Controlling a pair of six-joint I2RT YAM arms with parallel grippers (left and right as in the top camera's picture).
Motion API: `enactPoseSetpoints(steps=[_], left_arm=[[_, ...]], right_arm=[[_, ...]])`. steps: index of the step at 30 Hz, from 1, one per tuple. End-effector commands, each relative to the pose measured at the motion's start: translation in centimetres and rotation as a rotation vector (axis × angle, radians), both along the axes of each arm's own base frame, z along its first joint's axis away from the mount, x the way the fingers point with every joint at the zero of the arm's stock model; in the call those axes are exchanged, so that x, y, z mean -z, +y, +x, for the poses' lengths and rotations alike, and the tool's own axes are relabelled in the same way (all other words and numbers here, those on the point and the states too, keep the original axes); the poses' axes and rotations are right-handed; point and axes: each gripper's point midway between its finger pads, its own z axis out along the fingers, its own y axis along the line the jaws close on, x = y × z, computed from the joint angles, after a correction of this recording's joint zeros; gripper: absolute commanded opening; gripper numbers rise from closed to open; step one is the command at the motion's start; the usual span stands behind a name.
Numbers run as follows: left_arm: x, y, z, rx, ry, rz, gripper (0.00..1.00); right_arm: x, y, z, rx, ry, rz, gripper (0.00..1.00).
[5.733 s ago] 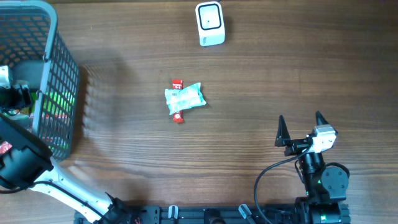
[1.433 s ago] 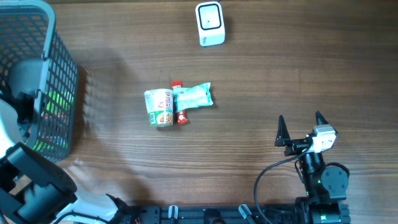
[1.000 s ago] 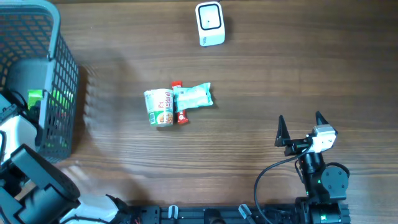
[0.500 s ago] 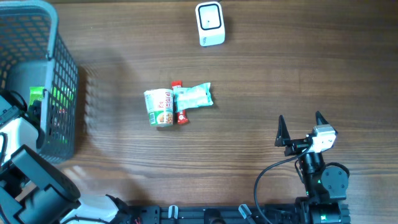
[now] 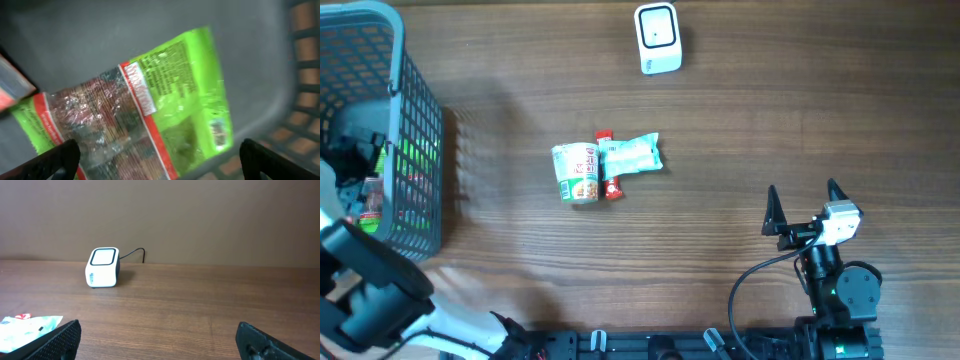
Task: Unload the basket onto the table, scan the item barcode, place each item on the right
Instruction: 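Reach the left gripper into the basket and grasp the green snack bag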
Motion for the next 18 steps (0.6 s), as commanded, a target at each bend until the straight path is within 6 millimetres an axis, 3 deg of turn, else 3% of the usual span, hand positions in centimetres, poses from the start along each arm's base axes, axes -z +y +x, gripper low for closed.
enactPoseSetpoints(steps=[1, 6, 7, 8, 9, 10, 14, 17, 18], left_arm=[[5.1, -0.4, -0.9, 0.011, 0.114, -0.085, 1.0], [11.6, -1.7, -2.9, 0.009, 0.239, -0.174, 1.0], [12.6, -2.1, -3.2, 0.009, 0.255, -0.19, 0.96], [12.7, -2.0, -3.1, 0.01, 0.25, -0.186, 0.74], [12.3, -1.7, -2.8, 0.009, 0.236, -0.173, 0.31], [11.4, -1.2, -2.3, 0.008, 0.211, -0.151, 0.18], [6.5, 0.3, 0.1, 0.054, 0.096, -0.067, 0.04], [-1.1, 1.7, 2.0, 0.058, -0.044, 0.048, 0.04], [-6.1, 2.2, 2.6, 0.058, -0.124, 0.124, 0.04]], right_arm=[[-0.1, 0.0, 0.0, -0.001, -0.003, 0.014, 1.0], [-0.1, 0.0, 0.0, -0.001, -0.003, 0.014, 1.0], [-0.1, 0.0, 0.0, -0.001, -0.003, 0.014, 1.0], [-0.1, 0.0, 0.0, -0.001, -0.003, 0.014, 1.0], [-0.1, 0.0, 0.0, -0.001, -0.003, 0.014, 1.0], [-0.1, 0.0, 0.0, -0.001, -0.003, 0.014, 1.0], [-0.1, 0.0, 0.0, -0.001, -0.003, 0.014, 1.0], [-0.1, 0.0, 0.0, -0.001, -0.003, 0.014, 1.0], [-0.1, 0.0, 0.0, -0.001, -0.003, 0.014, 1.0]])
